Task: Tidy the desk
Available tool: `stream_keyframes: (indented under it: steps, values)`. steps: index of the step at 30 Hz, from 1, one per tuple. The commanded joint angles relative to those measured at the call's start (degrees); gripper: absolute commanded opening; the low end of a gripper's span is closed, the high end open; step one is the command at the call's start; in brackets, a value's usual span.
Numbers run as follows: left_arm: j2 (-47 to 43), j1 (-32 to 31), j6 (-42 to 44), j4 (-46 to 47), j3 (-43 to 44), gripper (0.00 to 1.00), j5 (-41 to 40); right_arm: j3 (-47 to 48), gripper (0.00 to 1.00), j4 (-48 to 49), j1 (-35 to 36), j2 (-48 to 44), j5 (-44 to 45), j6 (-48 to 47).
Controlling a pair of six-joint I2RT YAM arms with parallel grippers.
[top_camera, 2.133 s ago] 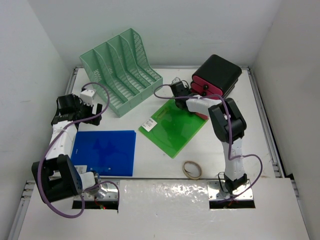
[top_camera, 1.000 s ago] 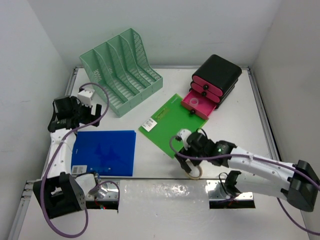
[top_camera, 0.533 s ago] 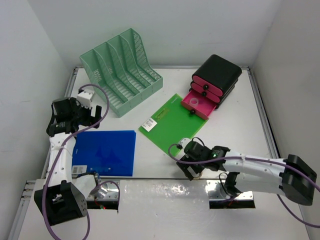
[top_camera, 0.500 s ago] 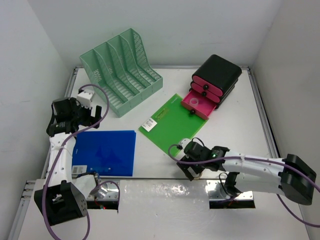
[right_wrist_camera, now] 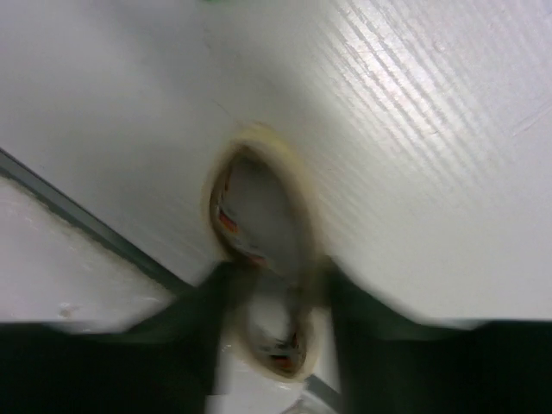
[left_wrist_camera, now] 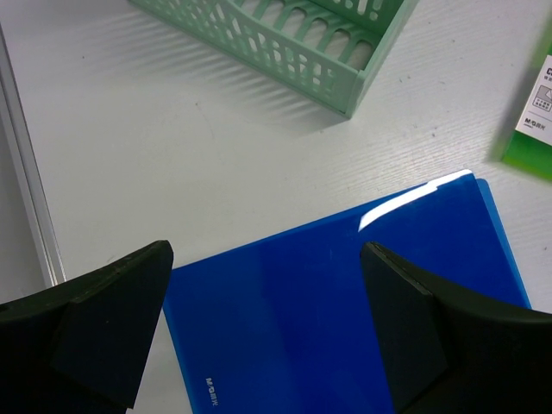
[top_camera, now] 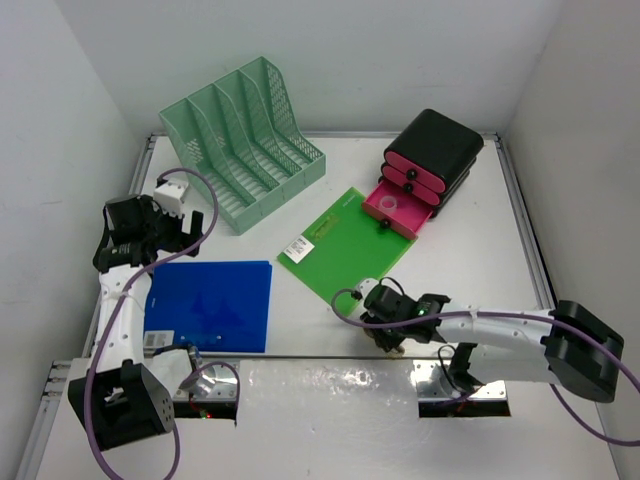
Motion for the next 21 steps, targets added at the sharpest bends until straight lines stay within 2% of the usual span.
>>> stream_keyframes:
  steps: [1, 2, 4, 10, 14, 17, 21]
  values:
    - [0.24, -0.19, -0.35, 2.12, 1.02, 0.89, 0.79, 1.20, 0.20, -0.02, 0.46, 1.06, 0.50, 1.11]
    - [0.51, -0.19, -0.26, 2.12, 1.02, 0.89, 0.71, 1.90, 0.12, -0.63, 0.46, 0.54, 0.68, 1.11]
    - [0.60, -0.19, 0.01, 2.12, 1.02, 0.89, 0.62, 2.70, 0.02, -2.83, 0.46, -0.34, 0.51, 0.85]
    - [1.47, -0.19, 0.01, 2.73, 1.11, 0.89, 0.62, 8.32, 0.00, -11.09, 0.46, -5.08, 2.52, -0.12]
    - [2.18, -0.19, -0.34, 3.17, 1.46, 0.89, 0.97, 16.38, 0.00, -11.64, 0.02, -7.81, 12.95, -4.85]
    - [2.70, -0.19, -0.52, 3.17, 1.81, 0.89, 1.84, 24.28, 0.00, -9.09, -4.10, -5.45, 15.09, -12.23]
    - [2.88, -0.19, -0.69, 3.26, 1.64, 0.89, 2.20, 33.88, 0.00, -5.66, -17.36, 5.41, 14.13, -22.69]
